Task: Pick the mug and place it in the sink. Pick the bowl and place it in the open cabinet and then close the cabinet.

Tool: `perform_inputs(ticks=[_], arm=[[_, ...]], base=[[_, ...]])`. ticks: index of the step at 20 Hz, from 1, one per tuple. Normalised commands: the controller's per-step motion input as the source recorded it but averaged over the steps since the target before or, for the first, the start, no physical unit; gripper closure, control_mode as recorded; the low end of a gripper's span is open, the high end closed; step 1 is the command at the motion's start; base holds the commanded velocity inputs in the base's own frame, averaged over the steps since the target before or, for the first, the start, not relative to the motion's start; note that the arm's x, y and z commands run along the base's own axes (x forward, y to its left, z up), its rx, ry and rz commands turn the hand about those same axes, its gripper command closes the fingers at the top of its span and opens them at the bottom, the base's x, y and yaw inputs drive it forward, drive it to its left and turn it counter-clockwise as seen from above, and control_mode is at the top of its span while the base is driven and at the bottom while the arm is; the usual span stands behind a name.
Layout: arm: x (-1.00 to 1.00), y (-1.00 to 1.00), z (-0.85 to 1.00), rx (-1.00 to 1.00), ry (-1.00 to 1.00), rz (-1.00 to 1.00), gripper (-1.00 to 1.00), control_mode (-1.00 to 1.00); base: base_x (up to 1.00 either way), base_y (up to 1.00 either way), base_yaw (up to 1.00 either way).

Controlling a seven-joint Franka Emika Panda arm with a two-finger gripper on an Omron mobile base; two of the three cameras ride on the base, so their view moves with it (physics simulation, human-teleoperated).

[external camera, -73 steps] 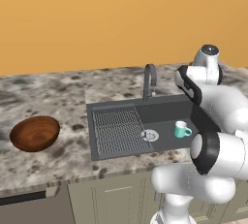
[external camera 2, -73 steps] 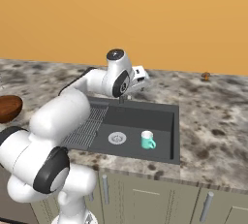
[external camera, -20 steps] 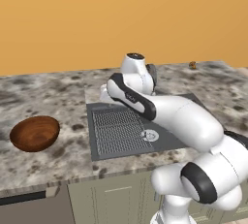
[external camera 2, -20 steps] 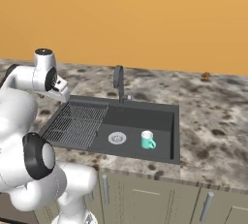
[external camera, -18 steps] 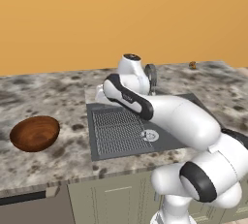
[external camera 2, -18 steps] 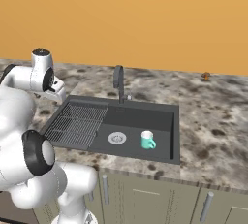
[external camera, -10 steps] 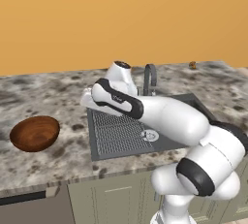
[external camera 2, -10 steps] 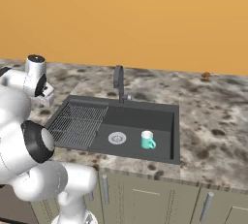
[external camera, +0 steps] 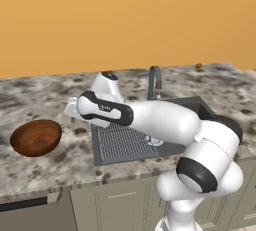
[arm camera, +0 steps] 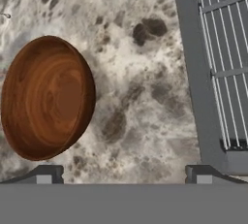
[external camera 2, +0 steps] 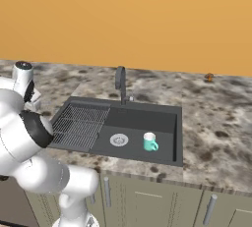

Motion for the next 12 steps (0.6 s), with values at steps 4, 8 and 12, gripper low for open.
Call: perform_inputs(ticks=[4,8,12], arm=[[0.00,0.44,0.00,0.00,0.07,0.00,-1.00,-1.00],[0.00,0.41,0.00,0.00,0.02,0.00,-1.00,-1.00],[0.00,0.36,-0.02,0.00,0.00,0.00,-1.00,-1.00]], base=[[0.00,0.00,0.00],[0.00,0.00,0.00],[0.00,0.00,0.00]])
